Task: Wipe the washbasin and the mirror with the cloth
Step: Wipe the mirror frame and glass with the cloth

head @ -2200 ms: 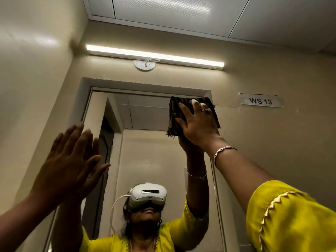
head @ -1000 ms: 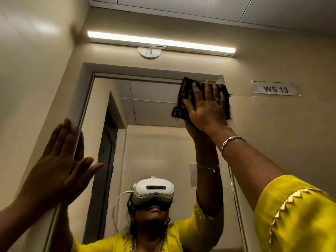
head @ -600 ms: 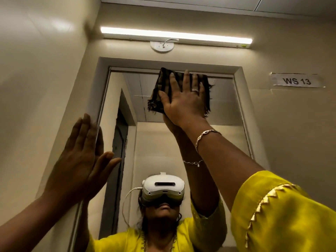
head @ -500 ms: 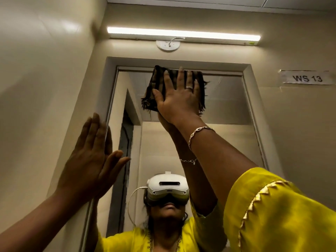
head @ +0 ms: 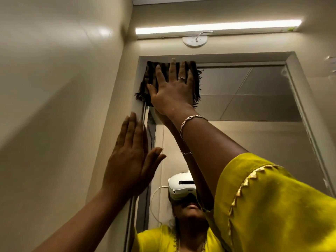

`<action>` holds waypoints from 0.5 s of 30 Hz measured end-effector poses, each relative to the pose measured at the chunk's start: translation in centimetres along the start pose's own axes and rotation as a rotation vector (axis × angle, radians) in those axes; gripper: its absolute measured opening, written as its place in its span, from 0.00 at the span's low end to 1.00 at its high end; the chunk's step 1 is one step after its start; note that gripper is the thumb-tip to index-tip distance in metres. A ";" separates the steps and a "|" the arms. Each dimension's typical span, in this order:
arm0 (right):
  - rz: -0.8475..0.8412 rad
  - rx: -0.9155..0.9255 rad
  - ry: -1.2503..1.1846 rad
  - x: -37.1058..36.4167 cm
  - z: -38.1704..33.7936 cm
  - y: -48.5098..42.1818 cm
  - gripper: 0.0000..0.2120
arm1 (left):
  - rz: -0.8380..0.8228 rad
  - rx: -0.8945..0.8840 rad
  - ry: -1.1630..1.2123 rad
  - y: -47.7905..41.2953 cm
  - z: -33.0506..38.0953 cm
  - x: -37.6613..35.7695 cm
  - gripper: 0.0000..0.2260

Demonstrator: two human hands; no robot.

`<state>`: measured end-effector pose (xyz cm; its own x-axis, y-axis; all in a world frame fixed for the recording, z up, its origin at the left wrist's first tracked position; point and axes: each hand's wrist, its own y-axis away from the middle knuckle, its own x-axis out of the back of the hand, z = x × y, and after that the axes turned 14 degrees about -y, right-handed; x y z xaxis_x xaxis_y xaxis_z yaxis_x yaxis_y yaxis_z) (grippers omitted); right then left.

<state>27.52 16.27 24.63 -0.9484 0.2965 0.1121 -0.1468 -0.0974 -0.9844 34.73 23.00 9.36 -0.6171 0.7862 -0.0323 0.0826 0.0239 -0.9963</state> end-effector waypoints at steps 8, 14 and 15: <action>-0.087 0.123 0.015 0.2 -0.8 -0.1 0.28 | 0.014 -0.010 -0.014 0.0 0.1 0.3 0.37; -0.086 0.206 0.024 0.5 0.9 0.5 0.28 | 0.018 0.001 -0.067 -0.1 0.2 0.5 0.38; -0.084 0.209 0.020 0.6 1.2 0.6 0.28 | 0.010 0.005 -0.069 -0.1 0.2 0.5 0.39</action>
<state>26.51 15.22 24.28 -0.9251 0.3304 0.1873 -0.2816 -0.2660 -0.9219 34.25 23.30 9.45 -0.6684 0.7422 -0.0478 0.0856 0.0129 -0.9962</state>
